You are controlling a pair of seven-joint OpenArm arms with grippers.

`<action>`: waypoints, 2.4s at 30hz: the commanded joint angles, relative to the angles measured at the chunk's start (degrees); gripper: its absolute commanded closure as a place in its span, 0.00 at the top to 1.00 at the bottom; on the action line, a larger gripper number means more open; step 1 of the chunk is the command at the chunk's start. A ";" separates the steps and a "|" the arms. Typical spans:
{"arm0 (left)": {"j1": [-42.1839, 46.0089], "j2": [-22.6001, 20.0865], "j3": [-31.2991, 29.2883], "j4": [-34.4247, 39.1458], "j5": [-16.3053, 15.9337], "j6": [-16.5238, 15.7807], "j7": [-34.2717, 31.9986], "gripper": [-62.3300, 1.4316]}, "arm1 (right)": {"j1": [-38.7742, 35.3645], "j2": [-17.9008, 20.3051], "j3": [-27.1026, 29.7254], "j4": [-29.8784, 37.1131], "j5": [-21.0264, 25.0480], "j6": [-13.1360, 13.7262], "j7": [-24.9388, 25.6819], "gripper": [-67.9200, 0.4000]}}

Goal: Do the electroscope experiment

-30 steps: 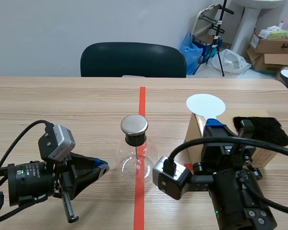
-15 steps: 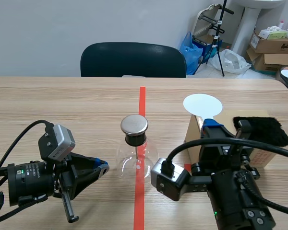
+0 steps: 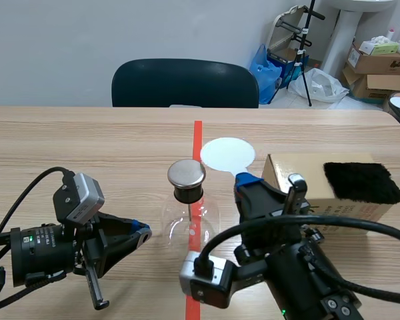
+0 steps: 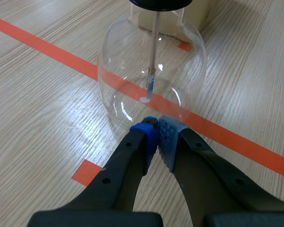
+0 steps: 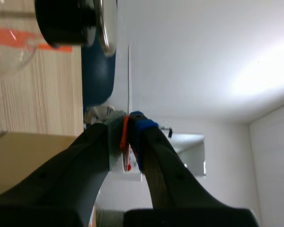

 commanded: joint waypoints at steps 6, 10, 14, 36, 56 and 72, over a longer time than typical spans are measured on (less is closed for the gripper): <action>-0.04 0.24 -0.17 0.81 -0.61 -0.09 -0.70 0.08 | 0.37 0.28 0.33 0.52 -0.06 -0.63 7.41 0.02; -0.04 0.24 -0.17 0.81 -0.61 -0.09 -0.70 0.08 | 0.37 0.28 0.33 0.52 -0.06 -0.63 10.62 0.02; -0.04 0.24 -0.17 0.81 -0.61 -0.09 -0.70 0.08 | 0.37 0.28 0.33 0.52 -0.06 -0.63 12.52 0.02; -0.02 0.22 -0.17 0.81 -0.61 -0.09 -0.70 0.08 | 0.37 0.28 0.33 0.52 -0.06 -0.63 13.03 0.02; -0.02 0.24 -0.17 0.81 -0.61 -0.09 -0.70 0.08 | 0.37 0.28 0.44 0.52 -0.06 -0.63 3.26 0.02; -0.02 0.24 -0.17 0.81 -0.61 -0.09 -0.70 0.08 | 0.37 0.28 0.44 0.52 -0.06 -0.63 -18.25 0.02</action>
